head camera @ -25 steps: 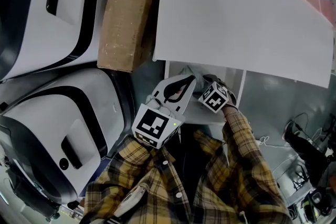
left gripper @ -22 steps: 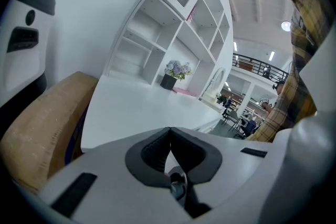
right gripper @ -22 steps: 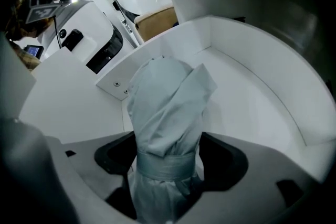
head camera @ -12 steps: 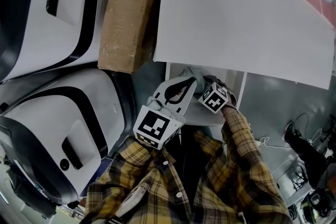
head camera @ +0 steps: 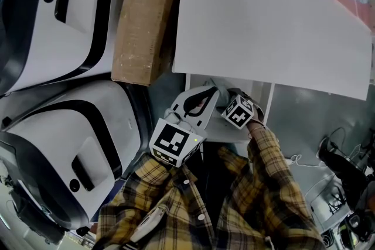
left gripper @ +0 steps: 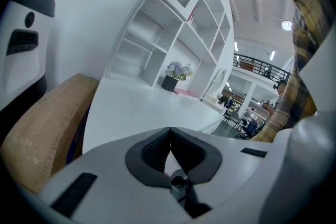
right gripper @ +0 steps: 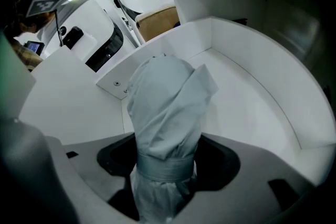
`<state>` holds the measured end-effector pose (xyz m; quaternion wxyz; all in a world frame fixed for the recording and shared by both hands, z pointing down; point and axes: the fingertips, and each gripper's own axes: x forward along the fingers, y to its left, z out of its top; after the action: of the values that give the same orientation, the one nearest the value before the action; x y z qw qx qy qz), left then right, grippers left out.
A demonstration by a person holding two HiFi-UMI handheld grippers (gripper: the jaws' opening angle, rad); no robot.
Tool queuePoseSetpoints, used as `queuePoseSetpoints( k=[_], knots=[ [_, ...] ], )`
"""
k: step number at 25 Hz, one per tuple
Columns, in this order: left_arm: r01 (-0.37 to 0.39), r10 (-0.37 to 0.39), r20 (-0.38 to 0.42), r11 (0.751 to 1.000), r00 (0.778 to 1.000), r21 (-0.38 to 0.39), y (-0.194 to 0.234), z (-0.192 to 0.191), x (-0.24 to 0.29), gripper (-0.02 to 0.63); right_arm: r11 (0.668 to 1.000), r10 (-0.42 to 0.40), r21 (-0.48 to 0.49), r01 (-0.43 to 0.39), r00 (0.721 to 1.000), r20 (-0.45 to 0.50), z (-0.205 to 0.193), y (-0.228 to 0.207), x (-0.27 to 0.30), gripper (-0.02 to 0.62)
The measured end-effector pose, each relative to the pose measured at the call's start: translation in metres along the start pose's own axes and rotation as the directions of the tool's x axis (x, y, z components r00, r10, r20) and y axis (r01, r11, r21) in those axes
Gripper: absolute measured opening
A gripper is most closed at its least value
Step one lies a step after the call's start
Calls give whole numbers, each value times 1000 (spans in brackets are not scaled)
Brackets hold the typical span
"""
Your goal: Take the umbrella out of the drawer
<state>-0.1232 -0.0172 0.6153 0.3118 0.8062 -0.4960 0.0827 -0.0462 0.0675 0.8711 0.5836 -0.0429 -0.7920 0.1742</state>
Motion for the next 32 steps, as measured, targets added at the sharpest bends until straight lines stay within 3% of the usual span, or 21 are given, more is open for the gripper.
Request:
queuePoseSetpoints(
  k=[23, 32],
  knots=[
    [-2, -4, 77, 997, 997, 80, -11, 56, -21, 21, 994, -65, -74, 77, 986, 156, 48, 11, -77, 313],
    [-15, -3, 151, 993, 989, 120, -20, 92, -41, 21, 990, -114, -43, 133, 949, 295, 67, 29, -141, 313]
  ],
)
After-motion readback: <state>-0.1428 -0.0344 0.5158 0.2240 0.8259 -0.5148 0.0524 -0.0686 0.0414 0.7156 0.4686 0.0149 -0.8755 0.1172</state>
